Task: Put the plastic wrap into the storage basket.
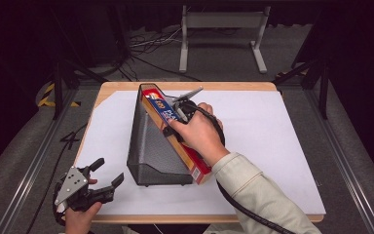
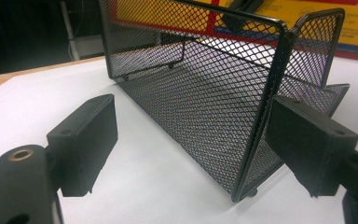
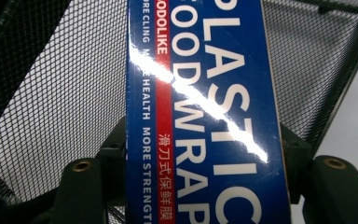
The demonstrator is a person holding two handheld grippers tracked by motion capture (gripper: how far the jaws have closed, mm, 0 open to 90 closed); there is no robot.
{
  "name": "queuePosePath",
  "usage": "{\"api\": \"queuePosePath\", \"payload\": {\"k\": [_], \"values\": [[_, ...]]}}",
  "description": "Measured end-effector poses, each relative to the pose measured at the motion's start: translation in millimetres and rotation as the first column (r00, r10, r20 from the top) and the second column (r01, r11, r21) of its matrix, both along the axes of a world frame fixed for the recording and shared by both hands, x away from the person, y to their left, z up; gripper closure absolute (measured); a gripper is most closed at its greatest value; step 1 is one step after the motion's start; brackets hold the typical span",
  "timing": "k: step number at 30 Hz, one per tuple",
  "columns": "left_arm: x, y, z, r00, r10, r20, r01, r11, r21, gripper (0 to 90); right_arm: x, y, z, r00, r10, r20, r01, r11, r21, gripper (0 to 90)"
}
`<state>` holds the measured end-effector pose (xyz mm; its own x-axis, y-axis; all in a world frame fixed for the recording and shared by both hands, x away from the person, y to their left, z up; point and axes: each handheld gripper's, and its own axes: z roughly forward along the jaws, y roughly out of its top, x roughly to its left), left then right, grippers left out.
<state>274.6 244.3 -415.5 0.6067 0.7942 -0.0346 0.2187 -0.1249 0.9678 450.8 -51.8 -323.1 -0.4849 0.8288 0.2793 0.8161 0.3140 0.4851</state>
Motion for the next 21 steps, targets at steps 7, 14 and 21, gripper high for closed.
{"api": "queuePosePath", "payload": {"k": [7,14,21], "values": [[-0.3,0.6,0.0,1.0000,0.000,-0.001,0.000,1.0000,-0.001,17.6,7.0,5.1,-10.1,0.9988,-0.028,-0.040,0.027,1.000,-0.008,39.0],[-0.5,1.3,0.0,1.0000,0.001,-0.003,-0.001,1.0000,0.001,17.6,10.8,10.9,-19.7,0.9973,-0.032,-0.066,0.029,0.999,-0.042,38.8],[0.2,0.5,0.0,1.0000,-0.002,-0.003,0.002,1.0000,0.000,17.6,14.3,17.3,-30.5,0.9942,-0.022,-0.105,0.011,0.994,-0.107,38.6]]}}
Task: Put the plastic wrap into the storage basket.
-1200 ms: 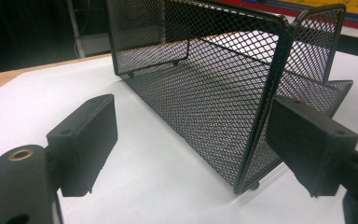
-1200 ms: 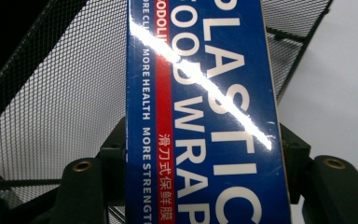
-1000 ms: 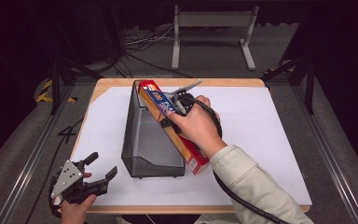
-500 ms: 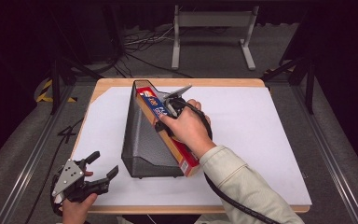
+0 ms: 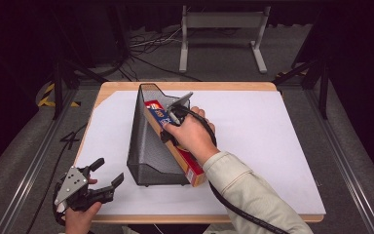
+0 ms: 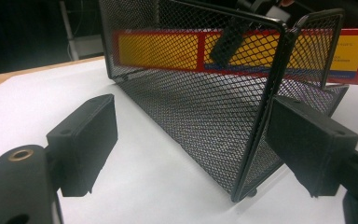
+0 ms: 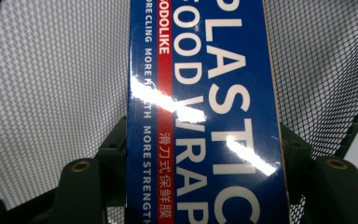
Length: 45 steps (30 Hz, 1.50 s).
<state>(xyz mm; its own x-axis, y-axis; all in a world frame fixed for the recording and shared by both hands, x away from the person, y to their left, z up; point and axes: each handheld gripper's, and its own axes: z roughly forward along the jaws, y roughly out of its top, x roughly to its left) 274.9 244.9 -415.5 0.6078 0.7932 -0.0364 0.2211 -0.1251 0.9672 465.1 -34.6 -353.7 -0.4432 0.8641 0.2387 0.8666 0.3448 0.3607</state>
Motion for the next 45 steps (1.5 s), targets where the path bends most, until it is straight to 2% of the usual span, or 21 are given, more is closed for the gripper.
{"api": "queuePosePath", "payload": {"k": [6,10,12,14,17,19,22,26,27,29,31,32,33,35,37,39,40,41,43,44,45], "values": [[1.0,-0.1,-0.4,1.0000,-0.002,-0.003,0.002,1.0000,-0.002,17.6,4.0,1.5,-3.5,0.9997,0.011,-0.021,-0.012,1.000,-0.025,37.7],[1.2,0.0,0.0,1.0000,-0.006,0.001,0.006,1.0000,-0.001,17.6,5.9,-0.5,-4.9,0.9986,0.032,-0.042,-0.032,0.999,-0.008,32.2],[1.8,-0.1,-0.3,1.0000,-0.004,-0.004,0.004,1.0000,-0.003,17.5,5.9,-3.2,-2.9,0.9991,0.040,-0.015,-0.039,0.999,0.024,24.0],[2.5,-1.1,0.1,1.0000,-0.007,-0.002,0.007,1.0000,-0.004,17.5,1.7,-3.6,3.7,0.9981,0.044,0.044,-0.045,0.998,0.031,21.7],[3.6,-2.4,0.6,0.9999,-0.012,0.000,0.012,0.9999,-0.003,17.5,-4.6,-8.0,11.9,0.9942,0.062,0.088,-0.067,0.996,0.052,20.5],[4.7,-2.7,0.5,0.9999,-0.014,0.002,0.014,0.9999,-0.005,17.5,-9.3,-15.9,19.7,0.9886,0.067,0.135,-0.080,0.993,0.088,20.2],[6.2,-3.6,0.5,0.9999,-0.017,0.001,0.017,0.9998,-0.009,17.5,-17.7,-33.1,32.8,0.9632,0.090,0.253,-0.128,0.983,0.135,17.1],[7.5,-4.7,0.1,0.9998,-0.021,-0.002,0.021,0.9998,-0.002,17.5,-31.9,-64.9,47.3,0.9201,0.107,0.377,-0.184,0.967,0.174,17.1],[7.4,-5.6,0.5,0.9998,-0.020,-0.001,0.020,0.9998,0.000,17.5,-36.6,-75.0,51.3,0.9050,0.110,0.411,-0.199,0.963,0.181,17.1],[7.1,-6.2,1.2,0.9998,-0.019,0.002,0.019,0.9998,-0.002,17.5,-43.9,-90.1,56.8,0.8885,0.104,0.447,-0.209,0.959,0.193,17.1],[7.4,-6.8,1.3,0.9998,-0.019,0.002,0.019,0.9998,-0.001,17.5,-52.4,-108.6,62.2,0.8634,0.094,0.496,-0.226,0.950,0.213,17.1],[7.4,-6.8,1.3,0.9998,-0.019,0.002,0.019,0.9998,-0.001,17.5,-52.4,-108.6,62.2,0.8634,0.094,0.496,-0.226,0.950,0.213,17.1],[7.9,-7.7,0.9,0.9998,-0.018,0.000,0.018,0.9998,0.001,17.5,-55.4,-115.9,63.9,0.8558,0.087,0.510,-0.229,0.948,0.222,17.1],[7.7,-8.5,1.0,0.9998,-0.018,0.000,0.018,0.9998,0.004,17.5,-70.9,-151.2,68.4,0.8128,0.077,0.577,-0.253,0.940,0.230,17.2],[7.1,-8.2,1.1,0.9999,-0.015,0.002,0.015,0.9999,0.006,17.5,-80.9,-173.1,67.7,0.7878,0.074,0.612,-0.268,0.935,0.233,17.4],[7.0,-7.7,1.0,0.9999,-0.015,-0.001,0.015,0.9999,0.005,17.5,-84.9,-181.4,66.6,0.7829,0.072,0.618,-0.272,0.933,0.236,17.4],[6.9,-7.4,0.8,0.9999,-0.012,-0.004,0.012,0.9999,0.004,17.4,-96.4,-206.2,61.1,0.7612,0.070,0.645,-0.275,0.935,0.223,17.6],[7.1,-7.1,0.4,0.9999,-0.010,-0.004,0.010,0.9999,0.003,17.5,-101.3,-216.6,57.8,0.7507,0.069,0.657,-0.273,0.938,0.214,17.6],[7.0,-7.2,0.5,1.0000,-0.008,-0.002,0.008,1.0000,0.001,17.4,-108.8,-233.9,50.5,0.7394,0.066,0.670,-0.280,0.935,0.217,17.6],[7.0,-7.2,0.5,1.0000,-0.008,-0.002,0.008,1.0000,0.001,17.4,-108.8,-233.9,50.5,0.7394,0.066,0.670,-0.280,0.935,0.217,17.6],[6.6,-7.1,0.7,1.0000,-0.007,-0.007,0.007,1.0000,-0.002,17.4,-113.1,-245.3,43.4,0.7308,0.060,0.680,-0.279,0.935,0.217,17.6]]}}
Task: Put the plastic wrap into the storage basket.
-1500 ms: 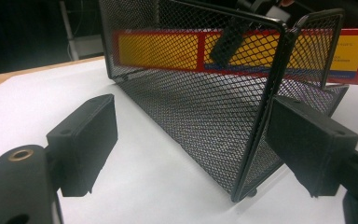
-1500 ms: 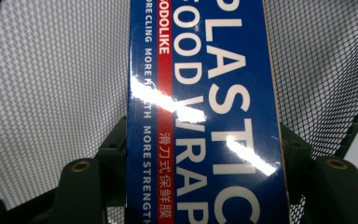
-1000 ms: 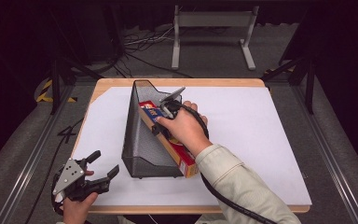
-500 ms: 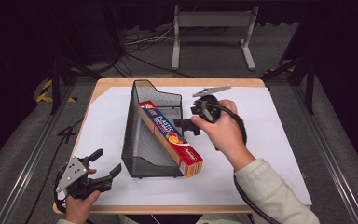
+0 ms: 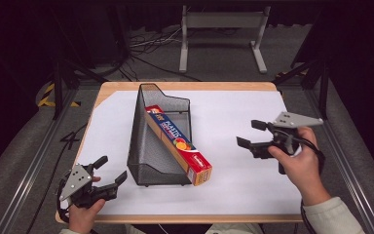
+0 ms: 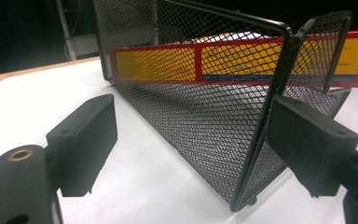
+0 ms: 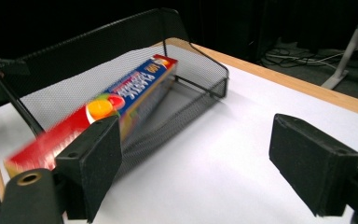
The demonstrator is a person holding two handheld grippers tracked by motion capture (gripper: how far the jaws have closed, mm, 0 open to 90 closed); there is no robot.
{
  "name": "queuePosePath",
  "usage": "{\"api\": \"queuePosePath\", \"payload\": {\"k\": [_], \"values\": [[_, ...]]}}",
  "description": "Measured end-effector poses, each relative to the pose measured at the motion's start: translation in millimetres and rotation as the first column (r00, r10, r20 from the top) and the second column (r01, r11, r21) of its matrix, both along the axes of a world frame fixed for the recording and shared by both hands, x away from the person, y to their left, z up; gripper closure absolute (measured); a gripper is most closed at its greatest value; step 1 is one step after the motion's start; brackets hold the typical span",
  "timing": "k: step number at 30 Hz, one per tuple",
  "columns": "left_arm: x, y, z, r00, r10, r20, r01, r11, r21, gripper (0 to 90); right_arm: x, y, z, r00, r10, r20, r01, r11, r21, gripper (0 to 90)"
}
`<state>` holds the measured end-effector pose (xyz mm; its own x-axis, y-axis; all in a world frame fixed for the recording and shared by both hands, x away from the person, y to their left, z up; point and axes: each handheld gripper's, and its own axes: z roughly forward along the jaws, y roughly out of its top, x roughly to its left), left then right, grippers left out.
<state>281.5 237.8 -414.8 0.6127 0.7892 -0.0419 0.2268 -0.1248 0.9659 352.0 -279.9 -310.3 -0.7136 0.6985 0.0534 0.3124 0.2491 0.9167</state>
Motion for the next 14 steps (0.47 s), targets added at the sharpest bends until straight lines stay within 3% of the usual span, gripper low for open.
{"api": "queuePosePath", "payload": {"k": [3,5,6,9,11,12,14], "values": [[0.2,0.8,1.0,0.9999,-0.007,-0.010,0.007,0.9995,-0.031,17.4,-10.9,-27.7,-27.6,0.9984,-0.001,0.056,0.003,0.999,-0.047,17.6],[0.4,1.1,1.1,0.9999,-0.008,-0.011,0.008,0.9993,-0.035,17.3,-13.8,-33.8,-35.5,0.9979,0.003,0.064,0.000,0.999,-0.049,17.6],[0.3,1.1,1.0,0.9999,-0.007,-0.009,0.006,0.9994,-0.034,17.3,-21.0,-45.4,-51.6,0.9953,-0.002,0.096,0.007,0.999,-0.046,17.6],[0.8,0.7,0.2,1.0000,-0.005,-0.007,0.005,0.9997,-0.024,17.2,-26.0,-53.2,-63.7,0.9931,-0.020,0.115,0.026,0.998,-0.053,17.6],[0.9,0.4,0.0,1.0000,-0.003,-0.006,0.003,0.9998,-0.021,17.2,-29.4,-58.7,-73.8,0.9904,-0.039,0.133,0.046,0.998,-0.046,17.8],[0.8,0.4,0.2,1.0000,-0.004,-0.006,0.004,0.9999,-0.016,17.2,-31.3,-62.6,-82.6,0.9874,-0.058,0.147,0.060,0.998,-0.012,17.8],[0.1,0.6,0.7,1.0000,-0.003,0.000,0.003,1.0000,-0.009,17.2,-31.8,-63.6,-86.2,0.9851,-0.076,0.154,0.077,0.997,-0.005,17.8]]}}
